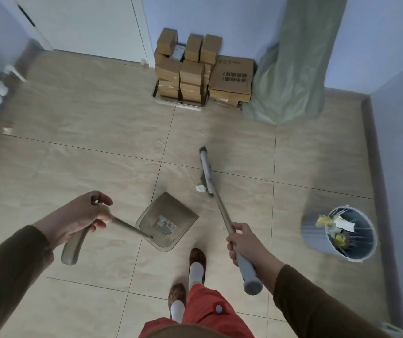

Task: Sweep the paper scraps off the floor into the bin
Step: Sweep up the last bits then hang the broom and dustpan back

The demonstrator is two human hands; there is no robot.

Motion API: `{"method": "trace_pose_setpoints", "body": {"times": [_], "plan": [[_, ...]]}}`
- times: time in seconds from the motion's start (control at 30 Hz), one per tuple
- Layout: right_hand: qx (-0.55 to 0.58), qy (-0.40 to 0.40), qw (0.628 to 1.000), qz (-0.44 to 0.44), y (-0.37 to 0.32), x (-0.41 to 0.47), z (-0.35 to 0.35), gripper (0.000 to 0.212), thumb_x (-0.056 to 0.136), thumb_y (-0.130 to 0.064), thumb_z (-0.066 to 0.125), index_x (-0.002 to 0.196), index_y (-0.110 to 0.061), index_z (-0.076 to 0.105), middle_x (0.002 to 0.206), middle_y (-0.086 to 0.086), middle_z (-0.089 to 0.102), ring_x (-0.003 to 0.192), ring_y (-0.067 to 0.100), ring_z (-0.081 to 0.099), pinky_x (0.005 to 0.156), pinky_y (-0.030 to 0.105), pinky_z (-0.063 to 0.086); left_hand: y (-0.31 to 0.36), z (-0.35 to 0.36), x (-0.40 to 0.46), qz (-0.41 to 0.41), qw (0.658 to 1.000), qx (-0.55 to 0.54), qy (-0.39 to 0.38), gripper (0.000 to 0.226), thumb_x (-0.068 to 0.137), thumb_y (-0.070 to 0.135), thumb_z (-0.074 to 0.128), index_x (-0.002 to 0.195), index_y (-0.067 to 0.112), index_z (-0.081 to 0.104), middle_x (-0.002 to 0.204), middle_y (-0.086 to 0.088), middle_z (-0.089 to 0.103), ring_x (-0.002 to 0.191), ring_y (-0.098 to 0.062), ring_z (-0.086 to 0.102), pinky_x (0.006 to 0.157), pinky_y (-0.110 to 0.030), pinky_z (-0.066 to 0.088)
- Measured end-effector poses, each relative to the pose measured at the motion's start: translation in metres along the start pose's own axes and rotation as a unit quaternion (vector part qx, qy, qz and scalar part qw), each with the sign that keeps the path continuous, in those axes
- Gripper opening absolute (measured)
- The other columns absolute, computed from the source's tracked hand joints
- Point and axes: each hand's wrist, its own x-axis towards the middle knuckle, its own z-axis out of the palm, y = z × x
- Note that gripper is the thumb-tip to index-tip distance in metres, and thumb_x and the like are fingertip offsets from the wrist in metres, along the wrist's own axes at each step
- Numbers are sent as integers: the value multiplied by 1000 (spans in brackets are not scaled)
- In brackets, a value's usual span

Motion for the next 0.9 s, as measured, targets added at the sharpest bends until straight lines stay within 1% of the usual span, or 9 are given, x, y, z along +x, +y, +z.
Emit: {"method": "trace_pose_setpoints", "body": {"times": [0.13,0.3,0.4,0.47,0.53,0.57,0.63,0.7,0.9], "plan": [[-69,28,996,-42,-47,29,-14,39,97,-10,46,130,-27,38,83,10,55,53,13,49,42,22,44,-10,-7,2,-31,999,-10,14,48,81,-7,67,124,10,56,99,-22,67,67,-26,64,54,-32,43],[-184,45,979,-73,-138,143,-15,45,95,-4,44,137,-17,33,106,13,48,62,20,51,42,23,47,-29,-5,1,-73,997,32,15,70,77,10,81,137,17,44,105,-17,66,62,-25,67,54,-32,49],[-258,47,962,-78,-175,200,9,53,95,1,43,144,-9,29,99,13,47,60,19,49,48,29,44,-41,-4,1,-90,995,49,14,81,76,16,83,142,23,36,114,-12,60,56,-29,71,56,-34,55],[-306,35,947,-86,-179,220,36,61,93,1,48,149,-6,25,90,11,49,66,21,53,56,33,48,-50,-7,3,-105,992,63,13,72,79,14,79,138,24,38,108,-12,68,54,-29,70,59,-33,56],[-359,18,930,-73,-164,226,60,66,91,-2,48,151,-9,19,91,12,54,80,29,62,72,44,58,-59,-12,5,-114,991,72,17,46,83,12,71,123,18,49,86,-8,78,51,-27,67,59,-31,55],[-385,12,921,-64,-151,226,67,64,91,-3,45,148,-13,18,92,14,58,83,31,65,74,45,59,-63,-15,5,-115,990,78,17,33,85,12,68,116,14,56,79,-6,78,50,-26,65,59,-30,54],[-435,6,899,-54,-125,216,72,59,90,-2,38,143,-20,20,88,14,61,75,29,65,60,38,56,-67,-18,5,-106,989,98,14,17,87,13,65,104,11,66,75,-2,78,50,-24,64,58,-28,52],[-481,-5,875,-56,-103,201,64,59,89,0,39,141,-23,24,89,14,61,70,28,64,58,38,54,-69,-22,3,-91,989,113,24,10,89,15,65,98,13,68,75,1,78,49,-21,63,57,-27,50],[-654,-20,754,-61,-68,143,0,67,85,3,42,144,-26,27,84,13,60,60,24,59,48,29,46,-86,-39,2,-51,997,61,21,14,86,21,72,97,12,72,80,0,79,55,-22,62,61,-29,50]]}}
